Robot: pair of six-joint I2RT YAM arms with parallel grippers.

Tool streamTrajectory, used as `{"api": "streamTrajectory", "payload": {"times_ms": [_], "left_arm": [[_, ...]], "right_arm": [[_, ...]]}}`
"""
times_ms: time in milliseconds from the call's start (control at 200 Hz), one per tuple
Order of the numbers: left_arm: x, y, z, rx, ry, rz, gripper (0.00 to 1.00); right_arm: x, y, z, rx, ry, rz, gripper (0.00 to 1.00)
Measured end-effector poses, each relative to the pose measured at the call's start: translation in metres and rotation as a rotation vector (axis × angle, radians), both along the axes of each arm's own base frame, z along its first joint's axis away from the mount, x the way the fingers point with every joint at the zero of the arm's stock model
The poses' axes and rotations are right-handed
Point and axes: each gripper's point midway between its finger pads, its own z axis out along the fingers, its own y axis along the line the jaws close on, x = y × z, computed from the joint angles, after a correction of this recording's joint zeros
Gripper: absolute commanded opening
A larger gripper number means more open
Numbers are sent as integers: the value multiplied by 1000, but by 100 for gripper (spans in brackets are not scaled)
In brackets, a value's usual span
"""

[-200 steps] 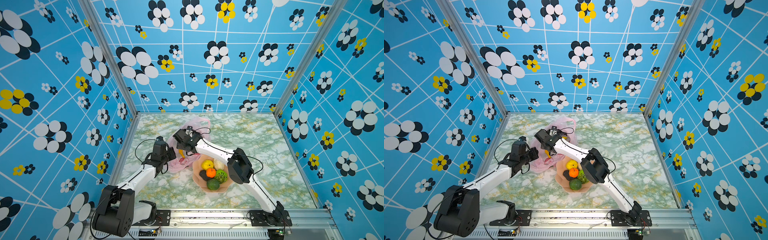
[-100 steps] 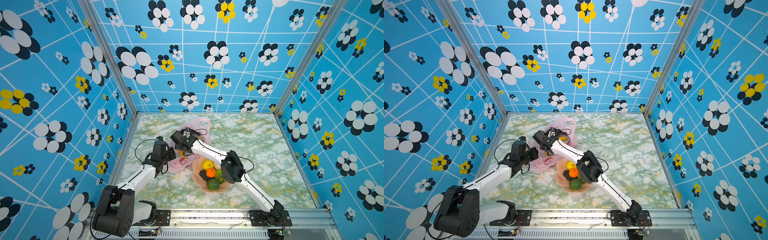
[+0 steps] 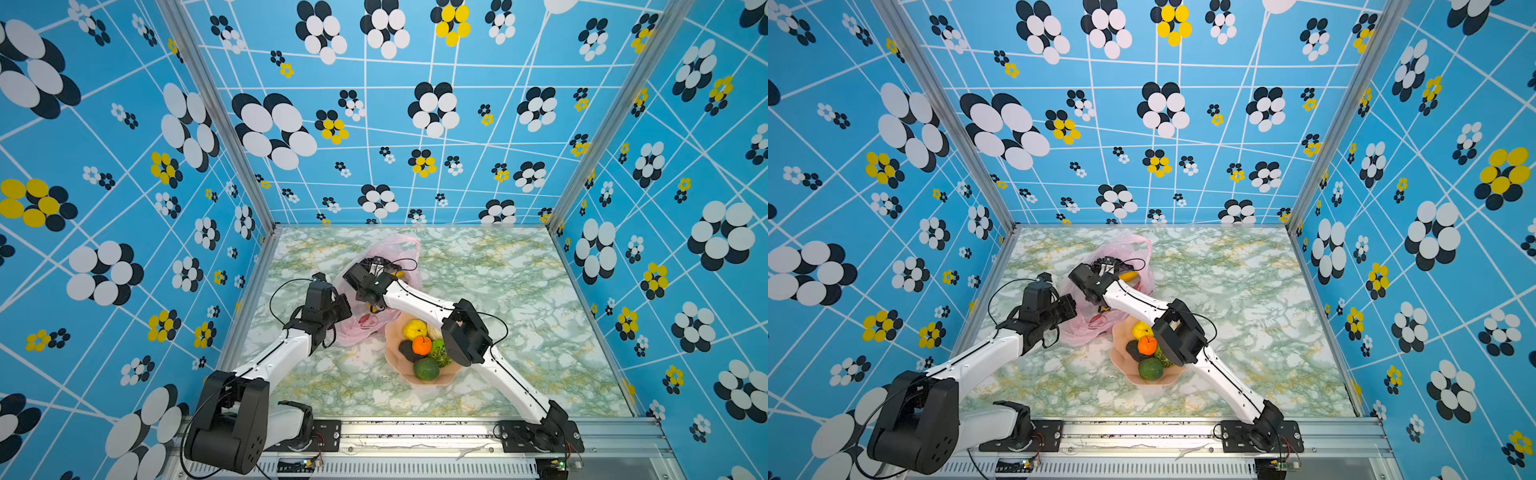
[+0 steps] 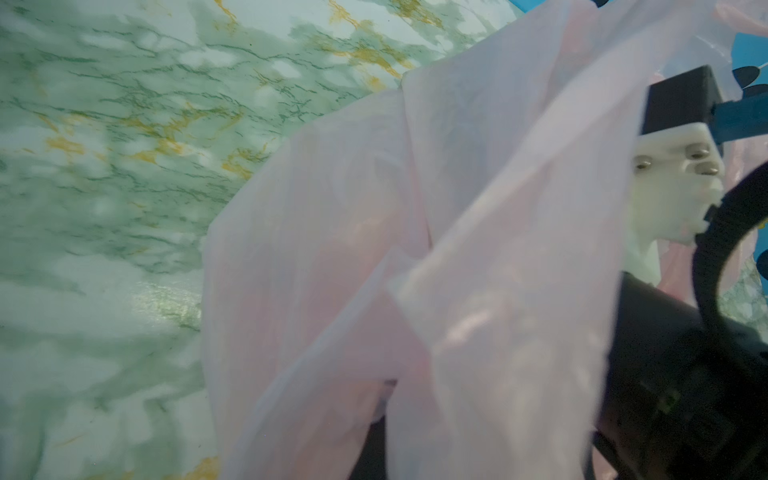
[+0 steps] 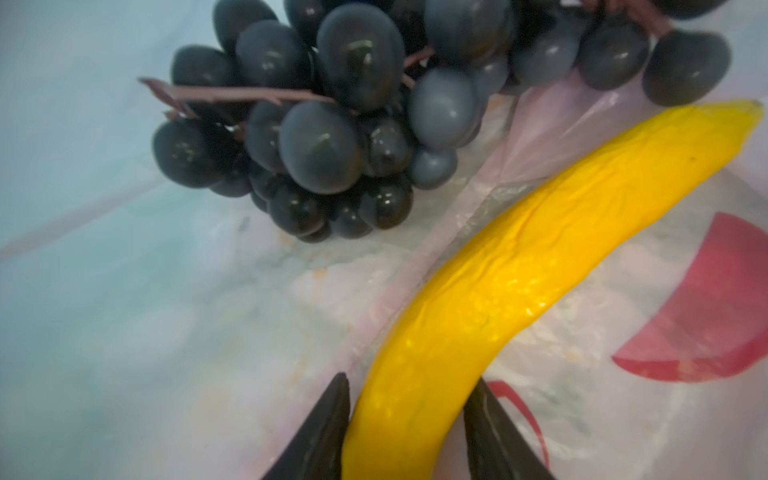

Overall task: Take the fake fruits out of the plastic bag
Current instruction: 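Lower the right gripper and close it on the yellow banana, then lift the yellow banana out of the bag and carry it over the plate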

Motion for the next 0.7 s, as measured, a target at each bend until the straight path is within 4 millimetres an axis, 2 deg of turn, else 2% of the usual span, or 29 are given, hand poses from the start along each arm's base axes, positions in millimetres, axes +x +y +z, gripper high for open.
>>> {"api": "streamTrajectory", "payload": {"times_ms": [265, 485, 700], "left_arm": [[0, 1, 0, 2, 0, 3, 0], [0, 1, 0, 2, 0, 3, 0], [0, 0, -2, 3, 6, 2, 0]], "right_arm": [[1, 5, 1, 19, 4, 20, 28], [0, 10, 6, 42, -3, 44, 27], [0, 18, 35, 115, -26, 65, 28]]}}
